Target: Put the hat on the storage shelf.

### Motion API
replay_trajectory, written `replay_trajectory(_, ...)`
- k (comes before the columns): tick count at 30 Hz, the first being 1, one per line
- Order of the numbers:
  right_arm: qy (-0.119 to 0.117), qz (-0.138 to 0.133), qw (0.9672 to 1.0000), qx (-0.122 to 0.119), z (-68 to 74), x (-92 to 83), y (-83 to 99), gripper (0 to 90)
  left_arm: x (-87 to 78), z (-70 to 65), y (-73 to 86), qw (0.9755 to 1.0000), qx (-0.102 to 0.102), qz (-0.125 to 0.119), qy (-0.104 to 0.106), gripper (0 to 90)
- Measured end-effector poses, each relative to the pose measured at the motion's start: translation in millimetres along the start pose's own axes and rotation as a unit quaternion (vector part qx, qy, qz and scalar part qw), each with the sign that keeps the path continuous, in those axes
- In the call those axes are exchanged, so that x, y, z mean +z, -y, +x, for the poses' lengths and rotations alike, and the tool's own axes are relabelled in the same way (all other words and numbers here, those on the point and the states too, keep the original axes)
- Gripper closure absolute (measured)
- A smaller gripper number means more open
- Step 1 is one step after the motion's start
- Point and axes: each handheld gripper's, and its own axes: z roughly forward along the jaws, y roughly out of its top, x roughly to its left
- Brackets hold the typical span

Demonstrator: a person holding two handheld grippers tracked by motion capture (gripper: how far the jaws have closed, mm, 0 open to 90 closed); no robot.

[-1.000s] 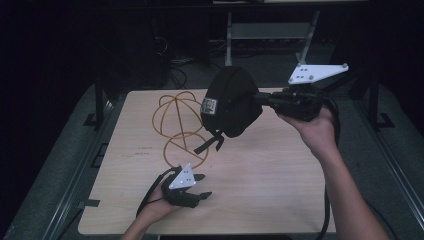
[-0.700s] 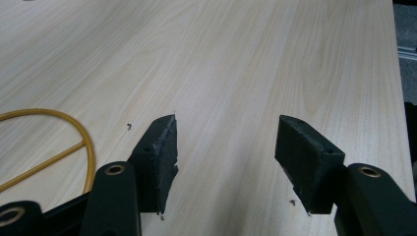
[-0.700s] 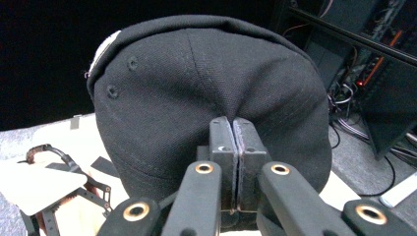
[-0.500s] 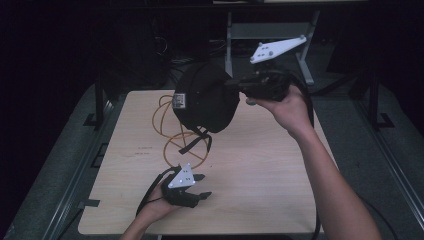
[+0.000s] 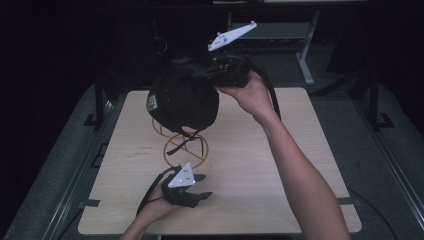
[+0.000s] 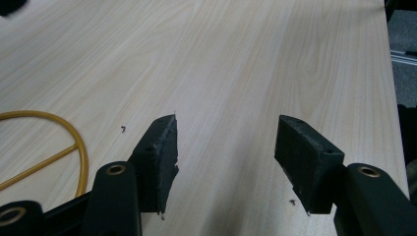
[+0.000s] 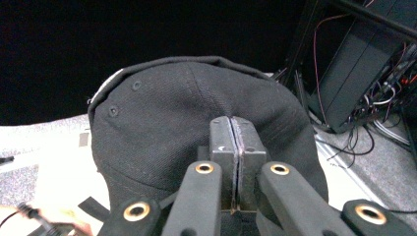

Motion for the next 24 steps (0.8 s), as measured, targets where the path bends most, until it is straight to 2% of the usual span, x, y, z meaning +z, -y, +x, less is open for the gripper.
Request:
replay_trajectory(8, -0.002, 0.013, 0.9999, 0.006, 1.8, 35.1, -2.7, 89.2, -1.1, 1.2, -1.0, 1.0, 0.003, -0.004, -0.002, 40.7)
replay_trajectory(12, -0.005, 0.012, 0.9997, 0.021, -2.1, 45.8, -1.0, 89.2, -0.3, 1.0, -1.4, 1.0, 0.001, -0.007, -0.001, 40.9)
replay_trajectory(17, 0.008, 0.011, 0.9995, 0.029, -1.5, 64.1, -1.1, 88.3, 3.1, -0.3, -2.4, 1.0, 0.005, -0.004, 0.005, 40.9)
replay_trajectory(18, 0.015, 0.014, 0.9993, 0.032, 0.0, 68.9, -1.1, 86.0, 3.4, -0.6, -2.6, 1.0, 0.006, -0.002, 0.006, 40.9)
replay_trajectory(19, 0.024, 0.009, 0.9992, 0.03, 0.6, 73.7, -0.3, 76.7, 3.4, -1.0, -2.9, 1.0, 0.007, 0.0, 0.006, 40.9)
replay_trajectory(21, 0.017, -0.001, 0.9985, 0.053, 0.7, 77.8, 0.3, 58.5, 3.2, -1.4, -2.9, 1.0, 0.007, 0.0, 0.007, 40.8)
replay_trajectory(22, 0.016, 0.003, 0.9978, 0.064, 1.2, 78.2, 0.1, 57.2, 2.9, -1.2, -2.8, 1.0, 0.007, -0.001, 0.006, 40.8)
replay_trajectory(24, 0.014, 0.001, 0.9979, 0.063, 0.3, 76.8, 2.6, 55.3, 3.4, 0.0, -2.5, 1.0, 0.006, -0.002, 0.006, 40.7)
